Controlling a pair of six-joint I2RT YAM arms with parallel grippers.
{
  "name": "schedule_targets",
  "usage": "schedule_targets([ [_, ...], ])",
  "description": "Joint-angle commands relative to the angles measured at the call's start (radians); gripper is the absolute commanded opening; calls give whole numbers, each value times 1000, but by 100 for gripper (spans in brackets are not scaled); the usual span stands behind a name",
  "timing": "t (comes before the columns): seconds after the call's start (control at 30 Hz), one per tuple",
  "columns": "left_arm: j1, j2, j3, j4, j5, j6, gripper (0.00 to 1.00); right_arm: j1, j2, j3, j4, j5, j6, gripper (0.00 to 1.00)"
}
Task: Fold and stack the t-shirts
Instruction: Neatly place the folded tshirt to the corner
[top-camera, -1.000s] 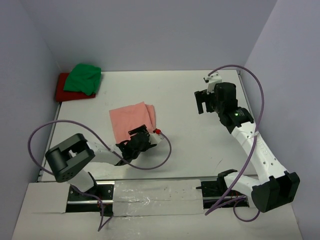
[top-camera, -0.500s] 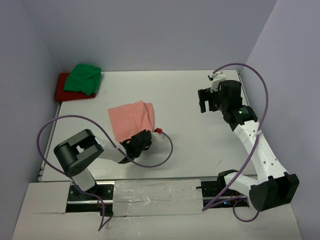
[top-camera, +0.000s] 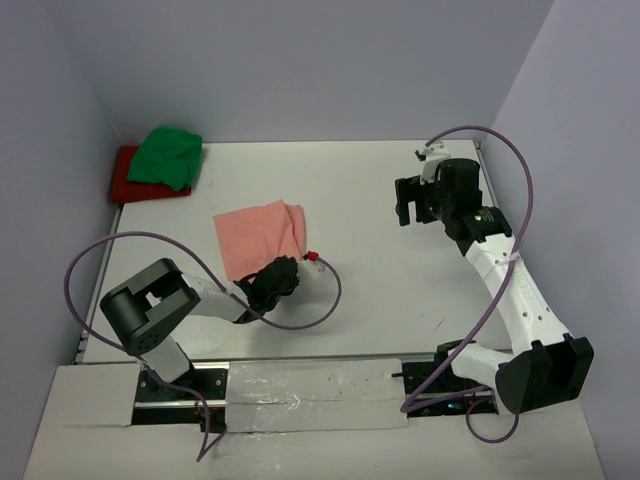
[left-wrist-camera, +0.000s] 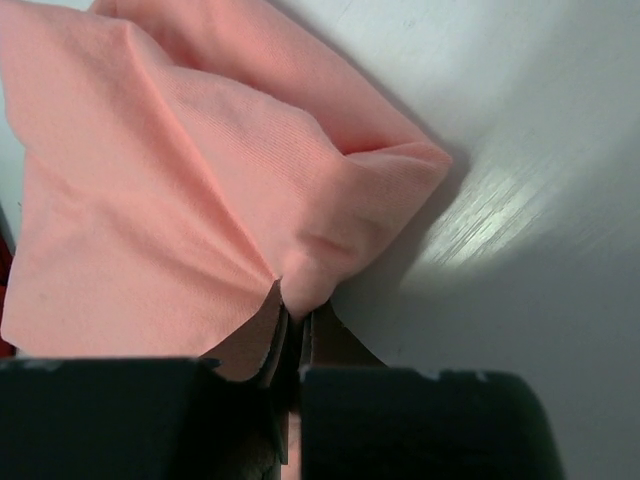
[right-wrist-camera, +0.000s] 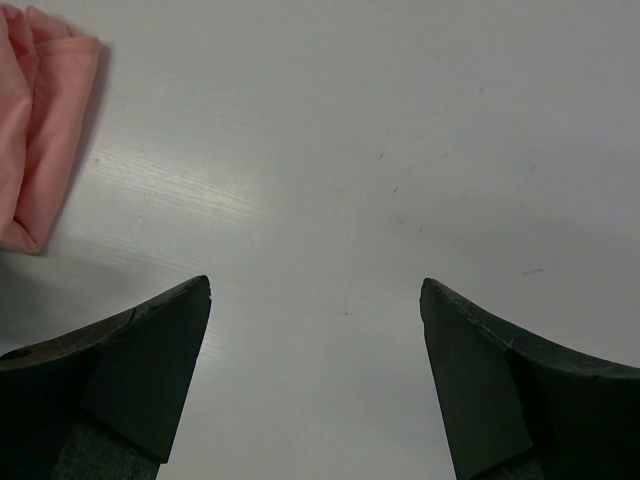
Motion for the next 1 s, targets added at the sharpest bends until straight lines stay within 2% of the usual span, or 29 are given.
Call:
schedule_targets([
  [0.0, 42, -38, -32, -176, 37, -30, 0, -8, -6, 53, 11, -6, 17, 91],
  [0.57, 413, -293, -31, -484, 183, 11, 0, -27, -34, 118, -30, -49, 25, 91],
  [0.7, 503, -359, -52, -520, 229, 48, 0, -35, -40, 142, -53, -69, 28, 91],
  [0.97, 706, -382, -126, -497, 278, 154, 0, -45, -57, 170, -86, -88, 27, 91],
])
